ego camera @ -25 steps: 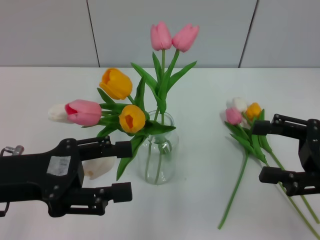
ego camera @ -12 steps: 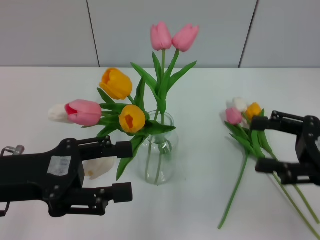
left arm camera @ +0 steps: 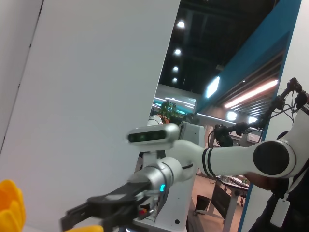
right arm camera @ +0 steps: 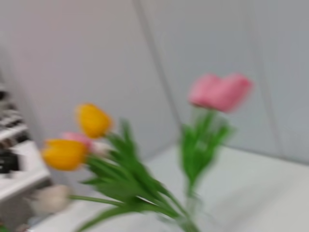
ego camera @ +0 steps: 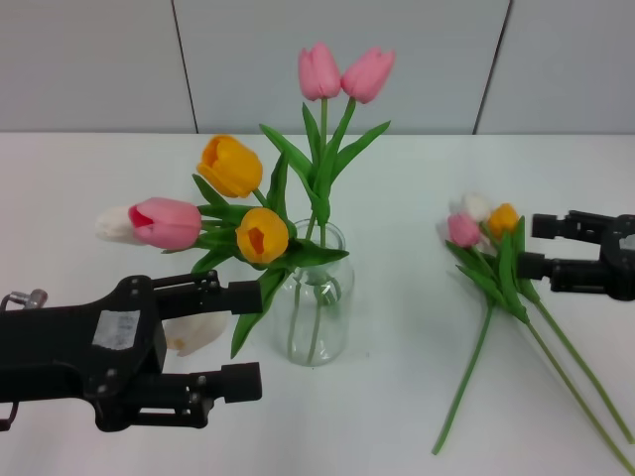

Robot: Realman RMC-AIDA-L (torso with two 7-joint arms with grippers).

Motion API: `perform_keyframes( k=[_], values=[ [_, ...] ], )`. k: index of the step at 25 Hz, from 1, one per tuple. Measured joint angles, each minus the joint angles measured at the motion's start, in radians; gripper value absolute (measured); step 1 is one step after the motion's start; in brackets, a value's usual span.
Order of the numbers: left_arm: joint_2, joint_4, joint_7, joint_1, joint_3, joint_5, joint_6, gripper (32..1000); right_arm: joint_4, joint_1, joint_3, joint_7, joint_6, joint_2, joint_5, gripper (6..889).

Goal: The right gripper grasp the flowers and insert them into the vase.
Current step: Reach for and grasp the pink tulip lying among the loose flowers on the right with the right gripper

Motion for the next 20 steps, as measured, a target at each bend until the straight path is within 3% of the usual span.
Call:
perform_keyframes(
  k=[6,12,20],
  values=[
    [0.0,0.0,0.0,0.001,0.0,0.0,-0.001,835,-0.032,0.023,0.0,0.177,0.154,-0.008,-0.125,849],
    [0.0,0.0,0.0,0.0,0.0,-0.001,-0.002,835,-0.023,0.104,0.0,0.396,0.251,-0.018,-0.35,848],
    [-0.0011,0.0,0.0,-0.003,0.0,0.001,-0.002,835,-0.016,0.183,-0.008,0.527,0.362,-0.001,-0.612,848]
  ],
)
